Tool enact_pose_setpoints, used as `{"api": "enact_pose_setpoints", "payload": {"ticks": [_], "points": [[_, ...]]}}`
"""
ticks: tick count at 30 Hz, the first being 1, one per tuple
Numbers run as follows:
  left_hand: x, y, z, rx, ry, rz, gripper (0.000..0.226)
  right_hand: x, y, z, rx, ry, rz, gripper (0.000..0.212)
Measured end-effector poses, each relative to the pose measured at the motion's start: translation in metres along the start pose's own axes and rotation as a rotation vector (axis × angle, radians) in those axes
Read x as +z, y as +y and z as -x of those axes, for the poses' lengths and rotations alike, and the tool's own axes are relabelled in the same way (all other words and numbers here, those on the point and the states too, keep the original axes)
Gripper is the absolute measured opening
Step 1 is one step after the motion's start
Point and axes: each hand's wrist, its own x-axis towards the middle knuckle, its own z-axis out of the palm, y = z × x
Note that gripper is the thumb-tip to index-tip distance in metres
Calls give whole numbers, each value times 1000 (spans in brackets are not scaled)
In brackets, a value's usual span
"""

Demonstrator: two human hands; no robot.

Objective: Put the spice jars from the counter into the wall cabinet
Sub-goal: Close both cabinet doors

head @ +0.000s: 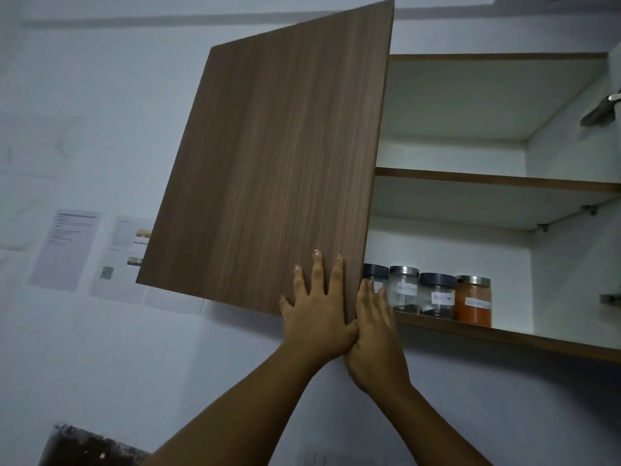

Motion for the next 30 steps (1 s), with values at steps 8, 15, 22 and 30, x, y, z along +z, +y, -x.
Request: {"api": "enact_pose_setpoints", "payload": {"ticks": [8,15,22,30], "points": [[46,3,-21,-48,52,-58,85,20,46,-23,30,-12,336,92],[73,1,-31,-52,90,-123,80,37,68,-34,16,56,370,88],[88,-2,-36,-31,93,-178,81,49,78,-34,-1,132,373,84],[74,-3,-34,-3,-9,-195,84,40,81,-35,-17,68,331,72]]}}
